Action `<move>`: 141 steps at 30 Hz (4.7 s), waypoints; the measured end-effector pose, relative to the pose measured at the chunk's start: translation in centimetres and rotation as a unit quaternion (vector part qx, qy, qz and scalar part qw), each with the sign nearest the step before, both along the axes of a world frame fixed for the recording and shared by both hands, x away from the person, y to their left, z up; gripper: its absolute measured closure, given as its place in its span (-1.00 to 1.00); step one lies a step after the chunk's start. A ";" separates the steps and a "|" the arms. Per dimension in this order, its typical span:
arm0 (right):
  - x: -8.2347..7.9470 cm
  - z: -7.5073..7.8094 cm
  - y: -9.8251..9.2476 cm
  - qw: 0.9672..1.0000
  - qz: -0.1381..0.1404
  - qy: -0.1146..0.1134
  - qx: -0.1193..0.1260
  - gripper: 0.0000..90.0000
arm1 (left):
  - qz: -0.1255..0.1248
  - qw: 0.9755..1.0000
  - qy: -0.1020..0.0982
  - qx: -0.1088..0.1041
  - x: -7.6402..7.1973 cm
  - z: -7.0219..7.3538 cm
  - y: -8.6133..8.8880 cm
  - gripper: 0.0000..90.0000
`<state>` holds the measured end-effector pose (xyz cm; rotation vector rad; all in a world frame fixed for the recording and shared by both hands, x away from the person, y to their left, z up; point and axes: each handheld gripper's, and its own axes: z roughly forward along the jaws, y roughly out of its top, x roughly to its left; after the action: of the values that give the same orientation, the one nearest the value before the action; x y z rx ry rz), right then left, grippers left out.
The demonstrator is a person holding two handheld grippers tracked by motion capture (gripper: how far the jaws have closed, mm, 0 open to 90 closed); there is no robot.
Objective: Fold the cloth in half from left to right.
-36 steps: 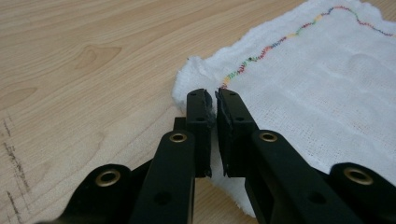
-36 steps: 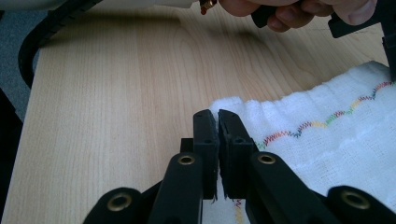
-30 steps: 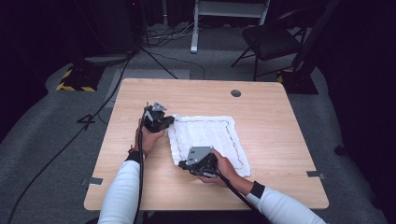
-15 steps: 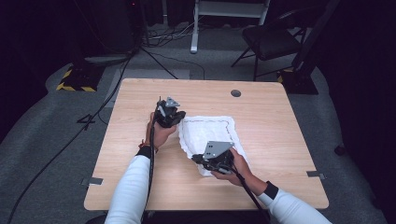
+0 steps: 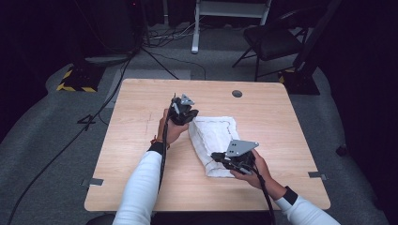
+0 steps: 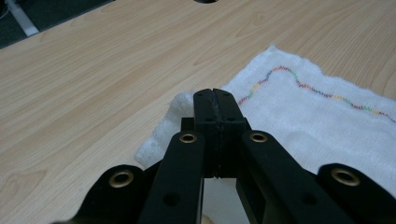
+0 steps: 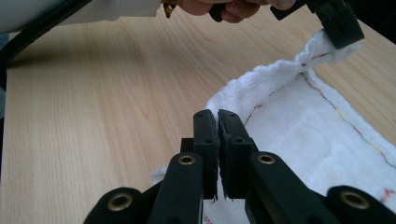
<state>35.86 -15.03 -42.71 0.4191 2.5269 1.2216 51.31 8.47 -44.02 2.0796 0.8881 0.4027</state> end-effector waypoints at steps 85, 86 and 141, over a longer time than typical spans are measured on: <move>2.7 -5.8 -11.7 0.987 -0.114 0.086 -0.073 -0.12 | -0.156 0.977 0.059 0.129 -13.4 -4.9 -5.0 -0.58; 2.7 -5.8 -11.7 0.987 -0.114 0.089 -0.071 -0.11 | -0.154 0.978 0.061 0.130 -13.3 -4.9 -4.8 -0.58; 9.4 -2.6 -8.9 0.988 -0.139 0.054 -0.033 -0.14 | -0.064 0.996 0.024 0.059 -7.3 -1.8 -1.6 -0.48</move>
<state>45.24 -23.97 -45.34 0.8121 2.4824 1.0334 44.05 6.84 -45.81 2.2491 0.7705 0.3463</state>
